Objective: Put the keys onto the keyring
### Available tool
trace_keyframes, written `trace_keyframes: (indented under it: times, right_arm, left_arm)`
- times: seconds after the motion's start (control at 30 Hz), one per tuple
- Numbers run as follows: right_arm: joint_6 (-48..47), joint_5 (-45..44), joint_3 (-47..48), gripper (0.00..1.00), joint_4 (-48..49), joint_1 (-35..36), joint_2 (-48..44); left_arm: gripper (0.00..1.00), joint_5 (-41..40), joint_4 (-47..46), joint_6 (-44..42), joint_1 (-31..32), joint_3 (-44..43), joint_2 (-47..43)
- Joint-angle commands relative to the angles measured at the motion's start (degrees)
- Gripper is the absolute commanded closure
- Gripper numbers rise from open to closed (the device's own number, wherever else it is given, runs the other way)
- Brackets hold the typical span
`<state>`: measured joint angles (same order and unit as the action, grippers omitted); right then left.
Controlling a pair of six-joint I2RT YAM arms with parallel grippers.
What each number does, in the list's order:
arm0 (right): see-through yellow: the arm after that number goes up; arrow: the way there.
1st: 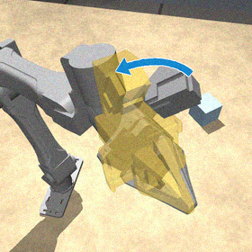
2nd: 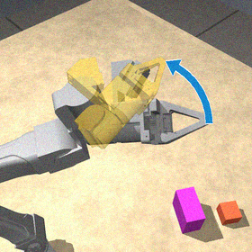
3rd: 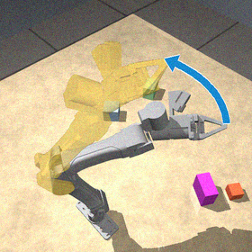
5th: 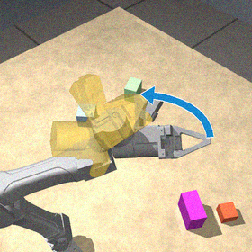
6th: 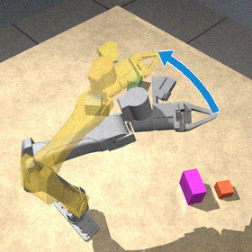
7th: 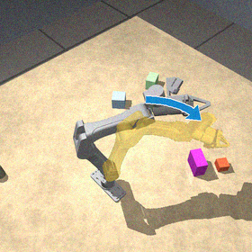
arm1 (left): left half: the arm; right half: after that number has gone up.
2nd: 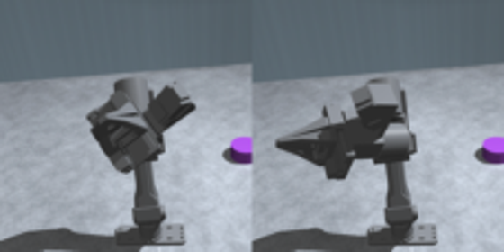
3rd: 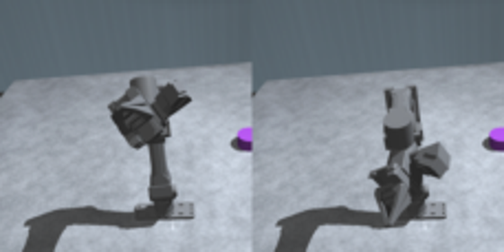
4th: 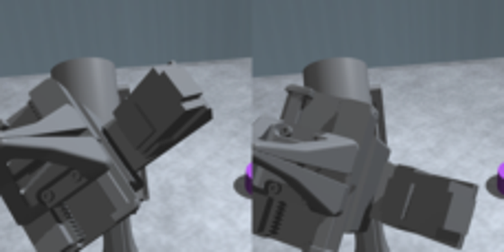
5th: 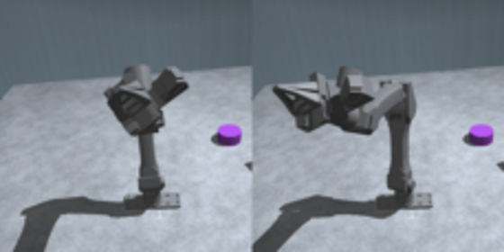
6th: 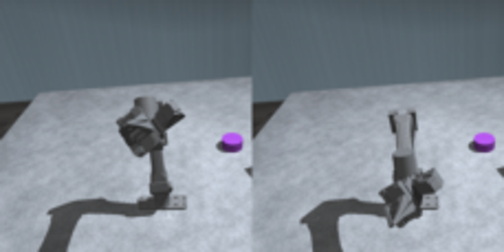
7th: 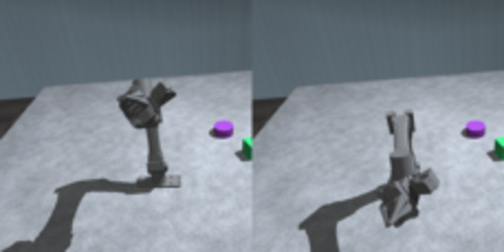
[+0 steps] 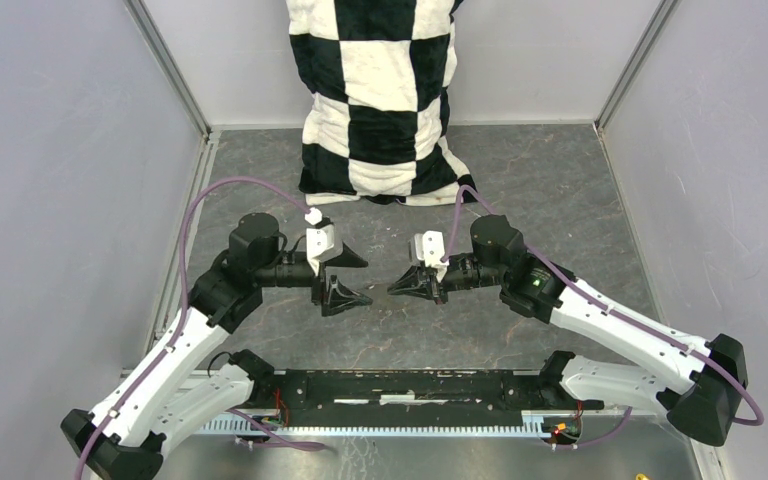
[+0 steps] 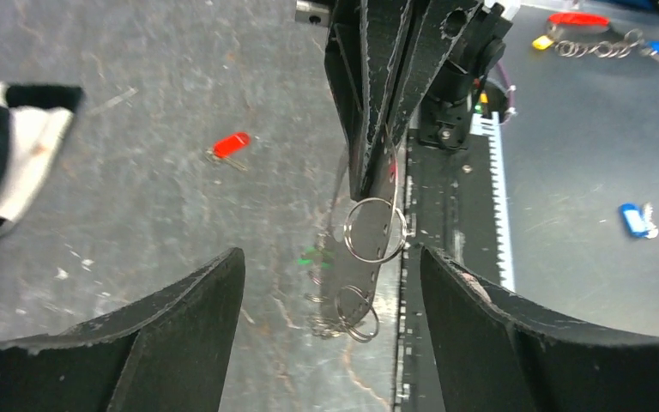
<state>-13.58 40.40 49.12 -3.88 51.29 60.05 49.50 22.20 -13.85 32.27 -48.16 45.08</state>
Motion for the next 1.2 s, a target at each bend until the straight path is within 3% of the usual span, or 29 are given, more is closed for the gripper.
trace_keyframes:
  times: [0.0,0.2,0.4,0.67,1.17]
  right_arm:
    - [-1.48,-0.55,3.42,1.00,0.33,0.30,-1.27]
    - [-2.56,-1.28,3.84,1.00,-1.51,0.30,-0.71]
    - [-3.02,-1.97,3.79,1.00,-2.08,0.34,-0.70]
    - [-3.12,-2.39,3.35,1.00,-2.44,0.30,-0.73]
    - [-2.35,-2.36,2.89,1.00,-1.64,0.25,-0.41]
  left_arm:
    - [0.20,1.00,-2.41,12.69,-0.04,0.97,0.02]
    - [0.32,8.02,-3.41,13.64,-0.08,0.44,1.68]
    - [0.57,9.46,-3.93,13.14,-0.07,0.37,2.03]
    - [0.70,7.30,-3.87,10.32,-0.04,-0.84,1.26]
    - [0.76,5.81,-5.45,4.47,-0.09,-1.41,-2.01]
